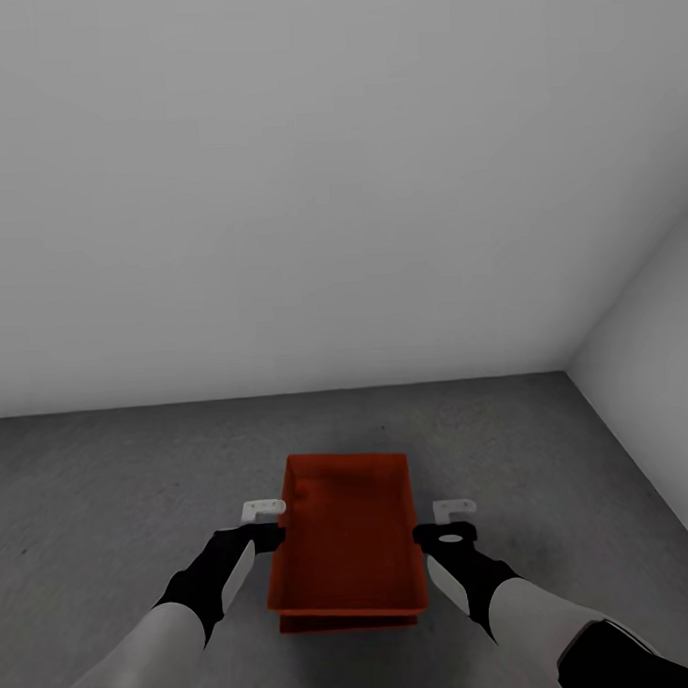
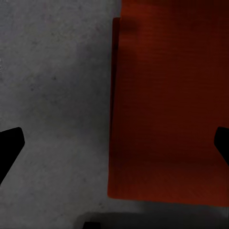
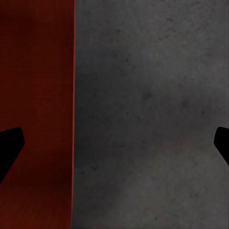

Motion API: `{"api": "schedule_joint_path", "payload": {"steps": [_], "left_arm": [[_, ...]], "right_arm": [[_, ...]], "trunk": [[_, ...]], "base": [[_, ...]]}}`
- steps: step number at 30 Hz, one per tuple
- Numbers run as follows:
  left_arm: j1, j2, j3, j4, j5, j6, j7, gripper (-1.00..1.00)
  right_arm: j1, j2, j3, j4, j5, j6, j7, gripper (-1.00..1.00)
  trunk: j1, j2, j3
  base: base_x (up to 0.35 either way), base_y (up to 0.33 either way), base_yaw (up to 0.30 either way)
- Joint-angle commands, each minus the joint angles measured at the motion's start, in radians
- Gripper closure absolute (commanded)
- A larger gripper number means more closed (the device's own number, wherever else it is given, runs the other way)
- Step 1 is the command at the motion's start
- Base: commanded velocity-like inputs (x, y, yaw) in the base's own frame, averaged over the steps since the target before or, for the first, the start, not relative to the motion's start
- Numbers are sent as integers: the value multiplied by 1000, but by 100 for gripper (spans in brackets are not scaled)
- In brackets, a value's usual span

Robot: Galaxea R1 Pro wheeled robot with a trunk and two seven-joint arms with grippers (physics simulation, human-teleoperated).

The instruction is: Move the two storage containers from the living room to the garage. In the garage, place one container on the floor and stack the other container on top of it (either order is fine).

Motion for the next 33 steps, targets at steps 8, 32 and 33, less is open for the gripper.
{"api": "schedule_joint_path", "payload": {"steps": [8, 32, 33], "left_arm": [[0, 0, -2, -3, 6, 0, 6, -100], [0, 4, -5, 9, 11, -4, 3, -100], [0, 4, -5, 12, 14, -5, 3, -100]], "right_arm": [[-1, -1, 7, -2, -4, 8, -6, -100], [17, -1, 9, 28, -4, 7, 9, -100], [25, -1, 9, 45, -3, 6, 8, -100]], "trunk": [[0, -1, 1], [0, -1, 2], [0, -1, 2]], "base": [[0, 0, 0], [-210, 85, 0], [-20, 11, 0]]}}
